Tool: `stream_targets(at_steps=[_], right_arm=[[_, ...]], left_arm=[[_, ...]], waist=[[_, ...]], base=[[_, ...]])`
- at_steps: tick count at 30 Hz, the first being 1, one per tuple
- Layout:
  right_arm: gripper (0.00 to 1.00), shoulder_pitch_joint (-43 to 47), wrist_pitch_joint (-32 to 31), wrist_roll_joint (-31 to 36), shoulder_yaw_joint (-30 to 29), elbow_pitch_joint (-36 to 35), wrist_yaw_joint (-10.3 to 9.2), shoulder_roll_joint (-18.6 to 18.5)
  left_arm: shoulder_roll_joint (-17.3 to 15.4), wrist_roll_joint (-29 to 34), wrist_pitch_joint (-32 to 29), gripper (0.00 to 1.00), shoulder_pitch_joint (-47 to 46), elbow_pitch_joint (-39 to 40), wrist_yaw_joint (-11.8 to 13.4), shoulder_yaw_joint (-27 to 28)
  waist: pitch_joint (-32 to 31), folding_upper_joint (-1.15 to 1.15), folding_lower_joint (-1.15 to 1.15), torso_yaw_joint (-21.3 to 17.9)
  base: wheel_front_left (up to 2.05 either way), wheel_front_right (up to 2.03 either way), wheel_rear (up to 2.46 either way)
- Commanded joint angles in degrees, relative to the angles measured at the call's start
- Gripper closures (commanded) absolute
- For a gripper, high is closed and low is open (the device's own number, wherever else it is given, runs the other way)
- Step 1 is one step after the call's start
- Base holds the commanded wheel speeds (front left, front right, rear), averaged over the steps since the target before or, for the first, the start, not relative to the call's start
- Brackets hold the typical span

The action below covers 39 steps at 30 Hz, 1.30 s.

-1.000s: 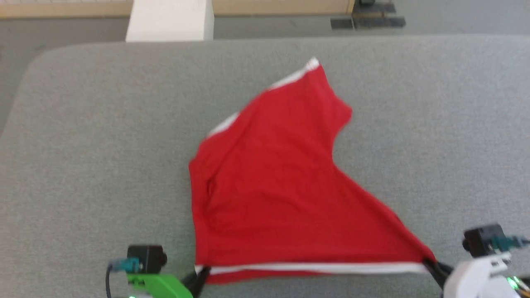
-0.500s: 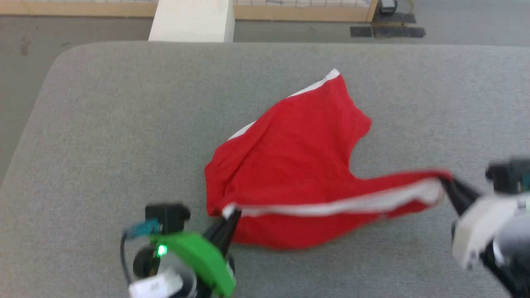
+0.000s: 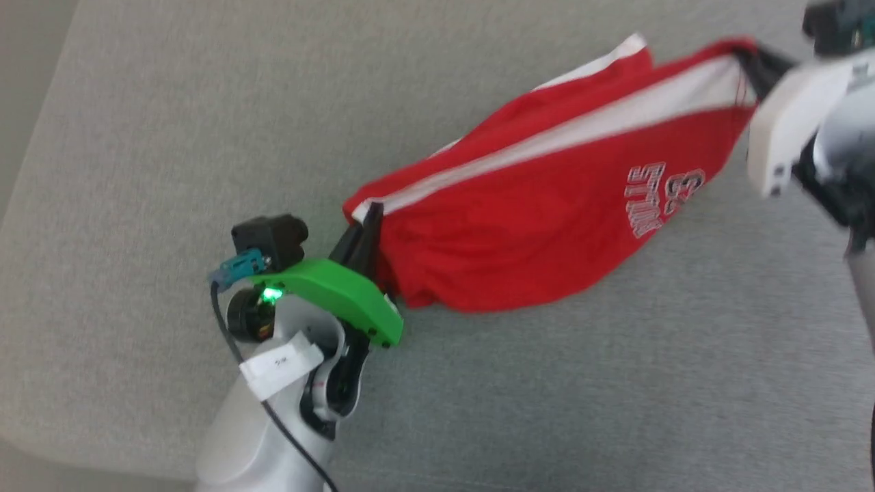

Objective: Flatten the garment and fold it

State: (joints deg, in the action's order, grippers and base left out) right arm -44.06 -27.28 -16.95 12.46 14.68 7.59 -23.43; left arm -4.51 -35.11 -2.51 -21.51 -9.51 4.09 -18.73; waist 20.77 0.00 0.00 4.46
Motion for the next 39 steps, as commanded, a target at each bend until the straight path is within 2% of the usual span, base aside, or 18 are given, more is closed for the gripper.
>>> stream_targets(at_steps=[1, 7, 12, 13, 14, 15, 16, 17, 22, 28, 34, 39], right_arm=[[1.0, -2.8, 0.6, 0.5, 0.9, 2.4, -0.1, -0.4], [1.0, -12.3, -0.3, -0.1, 6.3, 13.0, -0.1, -1.2], [1.0, -16.8, -2.9, -2.1, 10.6, 18.7, -0.1, -2.0], [1.0, -17.3, -3.9, -2.7, 11.3, 20.0, -0.1, -2.1], [1.0, -17.5, -4.8, -3.3, 11.8, 20.9, -0.1, -2.1], [0.79, -17.7, -5.9, -4.1, 12.3, 21.8, -0.1, -2.1], [0.14, -17.7, -6.3, -4.8, 12.8, 22.2, -0.1, -2.0], [0.0, -17.6, -6.5, -5.8, 13.0, 22.7, -0.1, -2.0], [0.0, -15.2, -5.2, -9.6, 14.0, 22.9, -0.1, -2.6], [0.0, -9.3, -0.5, -14.6, 14.1, 20.1, -0.1, -3.9], [0.0, -1.0, 8.6, -16.6, 10.5, 14.8, -0.1, -4.4], [0.0, 9.2, 17.9, -15.3, 4.0, 8.6, -0.1, -1.8]], left_arm=[[0.4, 0.2, 1.0, 1.0, -1.9, -1.0, 0.3, -0.1], [1.3, -1.3, 3.8, 1.0, -5.4, -4.9, 0.2, -2.4], [1.5, -3.1, 4.8, 1.0, -6.9, -6.6, 0.0, -4.7], [1.6, -3.7, 4.8, 0.83, -7.0, -6.8, -0.2, -5.2], [1.6, -4.1, 4.8, 0.47, -7.0, -7.0, -0.3, -5.7], [1.6, -4.5, 4.7, 0.0, -7.1, -7.1, -0.5, -6.3], [1.6, -5.0, 4.8, 0.0, -7.0, -7.2, -0.6, -6.7], [1.6, -5.5, 4.9, 0.0, -6.8, -7.2, -0.8, -7.1], [1.5, -6.6, 5.8, 0.0, -4.9, -6.3, -1.1, -7.9], [-0.8, -7.0, 6.5, 0.0, 0.2, -2.7, -0.6, -7.4], [-3.5, -6.8, 7.4, 0.0, 5.6, 1.1, 0.7, -6.7], [-4.9, -3.2, 10.3, 0.0, 8.8, 2.8, 1.6, -8.4]], waist=[[5.5, 0.0, 0.0, 4.3], [9.2, 0.0, 0.0, 7.2], [10.5, 0.0, 0.0, 8.5], [10.5, 0.0, 0.0, 8.6], [10.4, 0.0, 0.0, 8.7], [10.2, 0.0, 0.0, 8.8], [9.9, 0.0, 0.0, 8.8], [9.5, 0.0, 0.0, 8.7], [6.3, 0.0, 0.0, 7.8], [0.2, 0.0, 0.0, 5.8], [-5.3, 0.0, 0.0, 3.9], [-8.4, 0.0, 0.0, 2.6]], base=[[0.0, 0.0, 0.0], [0.0, 0.0, 0.0], [0.0, 0.0, 0.0], [0.0, 0.0, 0.0], [0.0, 0.0, 0.0], [0.0, 0.0, 0.0], [0.0, 0.0, 0.0], [0.0, 0.0, 0.0], [0.0, 0.0, 0.0], [0.0, 0.0, 0.0], [0.0, 0.0, 0.0], [0.0, 0.0, 0.0]])
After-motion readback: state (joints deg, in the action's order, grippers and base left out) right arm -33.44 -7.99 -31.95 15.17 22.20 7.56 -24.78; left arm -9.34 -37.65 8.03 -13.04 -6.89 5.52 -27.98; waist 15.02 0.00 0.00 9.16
